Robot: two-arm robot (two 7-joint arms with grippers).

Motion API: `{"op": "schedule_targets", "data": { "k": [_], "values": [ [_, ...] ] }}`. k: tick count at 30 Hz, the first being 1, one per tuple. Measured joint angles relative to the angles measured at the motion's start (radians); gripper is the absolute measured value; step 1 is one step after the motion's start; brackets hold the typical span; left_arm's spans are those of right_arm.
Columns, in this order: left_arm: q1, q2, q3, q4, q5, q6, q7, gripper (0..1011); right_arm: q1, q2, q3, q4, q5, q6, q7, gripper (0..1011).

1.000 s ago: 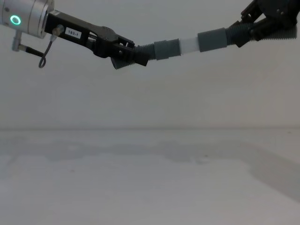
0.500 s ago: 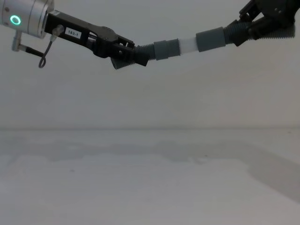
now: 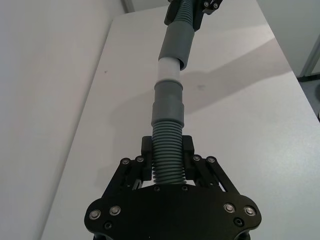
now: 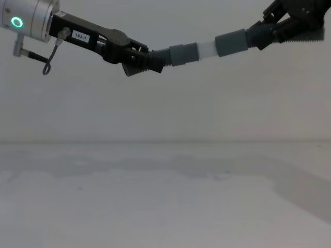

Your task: Use both hands to pick up one end of the pipe from the table, align the ends, and insert them.

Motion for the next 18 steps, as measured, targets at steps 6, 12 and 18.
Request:
{"op": "schedule_targets", "data": {
  "k": [6,12,18],
  "values": [
    [0.000,0.000,0.000,0.000,0.000,0.000,0.000,313,0.000,0.001,-0.001,0.001,0.002,-0.001,-0.001,244],
    [0.000,0.000,0.000,0.000,0.000,0.000,0.000,313,0.001,0.001,-0.001,0.001,0.004,-0.001,-0.002,244],
    [0.000,0.000,0.000,0.000,0.000,0.000,0.000,313,0.001,0.001,-0.002,0.001,0.004,-0.002,-0.003,244]
  ]
}}
